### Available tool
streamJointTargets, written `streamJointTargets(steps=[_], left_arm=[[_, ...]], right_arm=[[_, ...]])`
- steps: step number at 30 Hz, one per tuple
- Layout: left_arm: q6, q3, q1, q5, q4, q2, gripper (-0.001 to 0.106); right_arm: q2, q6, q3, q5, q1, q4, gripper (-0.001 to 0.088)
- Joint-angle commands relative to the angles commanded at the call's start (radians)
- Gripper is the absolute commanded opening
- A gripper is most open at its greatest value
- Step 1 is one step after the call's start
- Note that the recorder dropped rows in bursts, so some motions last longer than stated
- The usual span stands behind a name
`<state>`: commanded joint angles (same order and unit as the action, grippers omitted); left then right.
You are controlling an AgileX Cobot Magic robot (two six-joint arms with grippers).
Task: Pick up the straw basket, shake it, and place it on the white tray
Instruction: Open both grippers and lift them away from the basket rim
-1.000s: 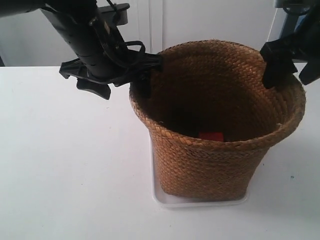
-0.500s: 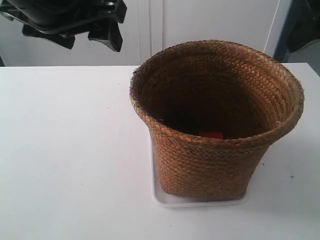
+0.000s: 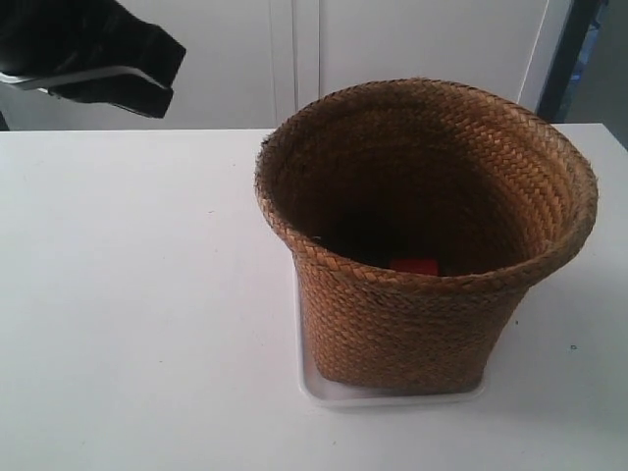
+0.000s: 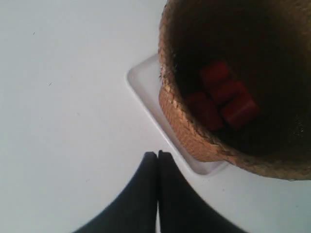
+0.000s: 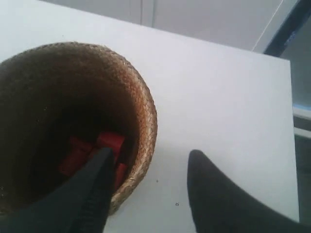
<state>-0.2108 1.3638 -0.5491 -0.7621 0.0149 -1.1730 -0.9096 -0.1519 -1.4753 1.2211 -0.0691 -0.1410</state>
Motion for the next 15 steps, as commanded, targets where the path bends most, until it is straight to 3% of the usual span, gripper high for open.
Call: streamJointTargets(steps=[15], left_arm=[[0.002, -0.007, 0.0, 0.012, 0.002, 0.009, 0.001]], right_arm=[[0.107, 0.0, 0.0, 0.0, 0.0, 0.0, 0.0445]])
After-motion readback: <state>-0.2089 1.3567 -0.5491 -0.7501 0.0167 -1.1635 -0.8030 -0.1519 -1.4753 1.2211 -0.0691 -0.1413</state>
